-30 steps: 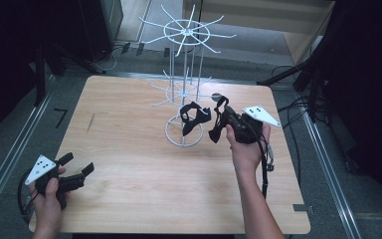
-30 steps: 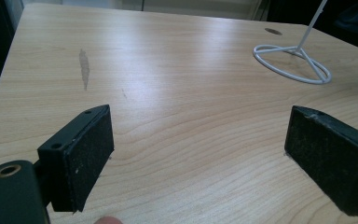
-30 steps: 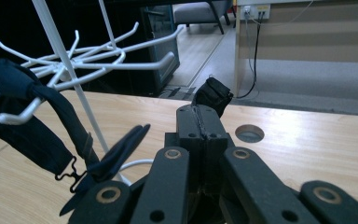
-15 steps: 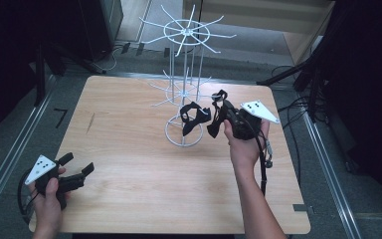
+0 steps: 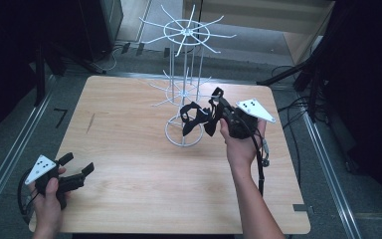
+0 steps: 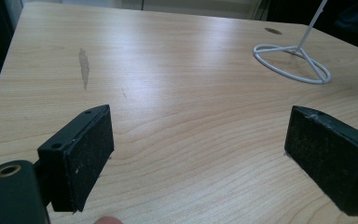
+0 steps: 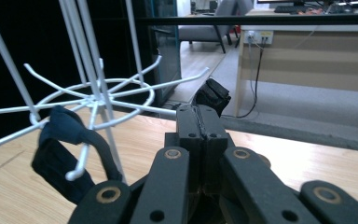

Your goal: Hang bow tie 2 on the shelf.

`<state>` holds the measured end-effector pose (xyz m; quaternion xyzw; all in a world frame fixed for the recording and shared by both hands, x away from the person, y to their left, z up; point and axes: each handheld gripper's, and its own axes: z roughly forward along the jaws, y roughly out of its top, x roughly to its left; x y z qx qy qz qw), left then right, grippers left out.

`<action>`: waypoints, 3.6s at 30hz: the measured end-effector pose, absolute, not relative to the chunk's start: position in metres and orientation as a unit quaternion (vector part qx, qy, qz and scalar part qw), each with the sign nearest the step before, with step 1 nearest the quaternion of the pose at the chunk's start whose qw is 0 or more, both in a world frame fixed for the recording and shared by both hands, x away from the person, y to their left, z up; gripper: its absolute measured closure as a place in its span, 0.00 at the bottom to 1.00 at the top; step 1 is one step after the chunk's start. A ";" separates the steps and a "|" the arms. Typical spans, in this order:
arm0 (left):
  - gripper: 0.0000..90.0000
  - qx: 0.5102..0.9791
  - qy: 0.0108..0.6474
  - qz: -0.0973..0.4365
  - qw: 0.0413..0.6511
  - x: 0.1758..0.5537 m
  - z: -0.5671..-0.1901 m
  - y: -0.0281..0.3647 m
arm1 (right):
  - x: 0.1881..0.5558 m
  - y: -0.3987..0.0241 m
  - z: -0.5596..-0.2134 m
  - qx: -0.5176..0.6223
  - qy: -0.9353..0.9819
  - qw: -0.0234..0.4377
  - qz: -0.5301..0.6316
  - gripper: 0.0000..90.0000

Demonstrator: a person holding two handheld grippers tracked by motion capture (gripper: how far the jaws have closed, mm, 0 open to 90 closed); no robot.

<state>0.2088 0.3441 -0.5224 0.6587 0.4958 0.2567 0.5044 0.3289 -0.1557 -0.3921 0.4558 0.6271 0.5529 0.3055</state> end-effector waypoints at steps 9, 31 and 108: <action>0.09 0.659 0.495 0.256 0.505 0.209 -0.522 0.344 | 0.331 -0.144 -0.393 0.436 0.640 0.307 0.553 1.00; 0.09 0.657 0.496 0.255 0.507 0.209 -0.523 0.345 | 0.352 -0.130 -0.422 0.395 0.688 0.247 0.557 1.00; 0.09 0.655 0.509 0.273 0.487 0.211 -0.522 0.341 | 0.270 -0.261 -0.506 0.510 0.627 0.260 0.528 0.20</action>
